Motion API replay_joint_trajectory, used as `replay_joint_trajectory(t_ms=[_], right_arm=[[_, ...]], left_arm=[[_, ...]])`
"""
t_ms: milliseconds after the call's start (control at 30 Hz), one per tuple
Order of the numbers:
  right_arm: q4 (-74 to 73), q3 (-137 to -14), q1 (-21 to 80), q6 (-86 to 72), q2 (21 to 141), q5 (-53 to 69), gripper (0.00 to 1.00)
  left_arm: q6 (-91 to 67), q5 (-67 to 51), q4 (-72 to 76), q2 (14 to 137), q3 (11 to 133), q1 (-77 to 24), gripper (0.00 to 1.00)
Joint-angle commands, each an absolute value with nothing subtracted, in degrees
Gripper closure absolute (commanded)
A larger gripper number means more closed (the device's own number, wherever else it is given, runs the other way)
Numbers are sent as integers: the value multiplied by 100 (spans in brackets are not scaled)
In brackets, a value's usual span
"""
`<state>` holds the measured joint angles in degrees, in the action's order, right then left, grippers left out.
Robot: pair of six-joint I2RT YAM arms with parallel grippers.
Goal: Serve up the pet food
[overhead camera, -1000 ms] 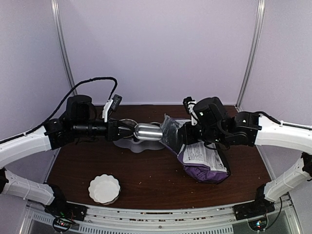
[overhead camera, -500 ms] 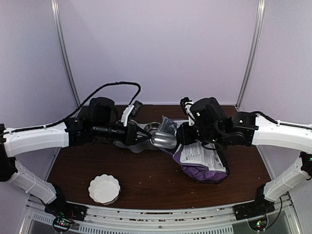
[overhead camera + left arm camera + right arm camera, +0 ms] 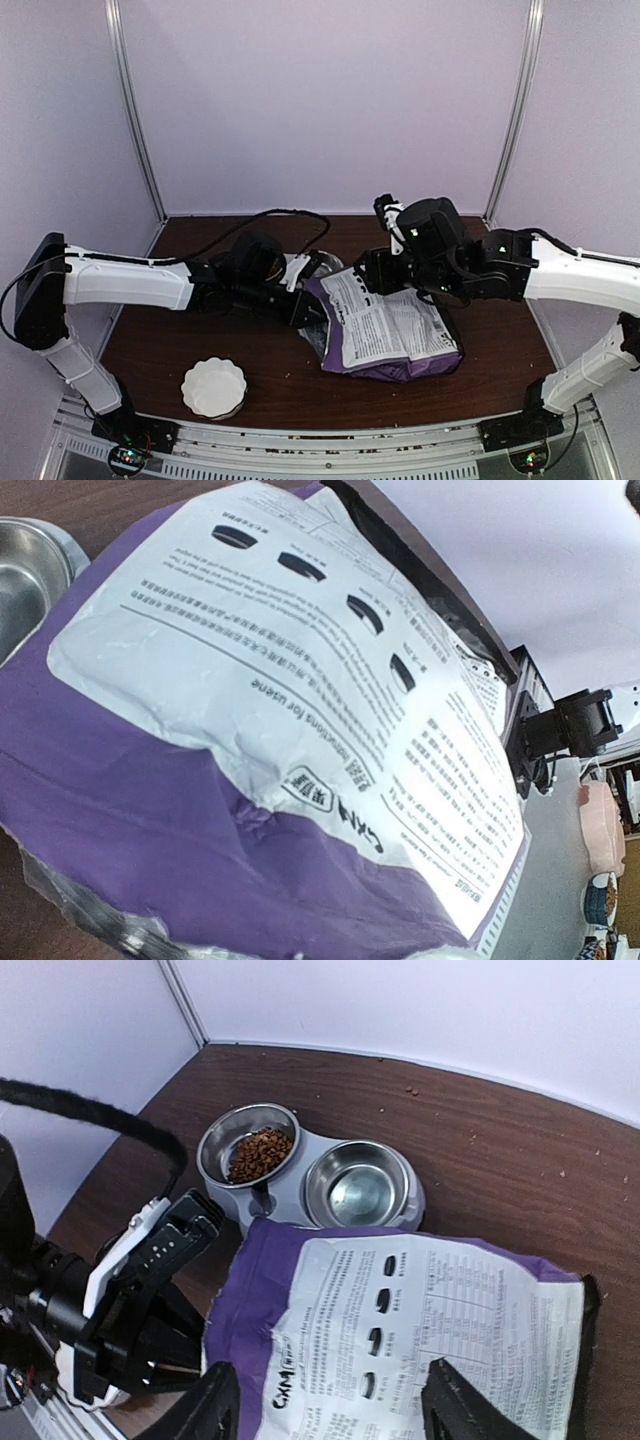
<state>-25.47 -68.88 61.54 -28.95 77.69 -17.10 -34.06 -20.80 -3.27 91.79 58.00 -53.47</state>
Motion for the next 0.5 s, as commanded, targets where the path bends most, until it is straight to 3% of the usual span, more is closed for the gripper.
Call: replay_joint_trajectory(t_ms=[0,200,467], right_arm=[[-2739,-6482,5936,-2995,7018,-2218,31],[-2682,-5225,4877,-3350,6132,-1431,19],[-2199,-3816,3619,-3675,5513,-161,27]], left_arm=[[-3512,-2127,75,9217,5909,-5344,100],[-3517,-2090,79,9289,5839,-5339,100],[-3564,-2017,149,9291,5731,-5344,100]])
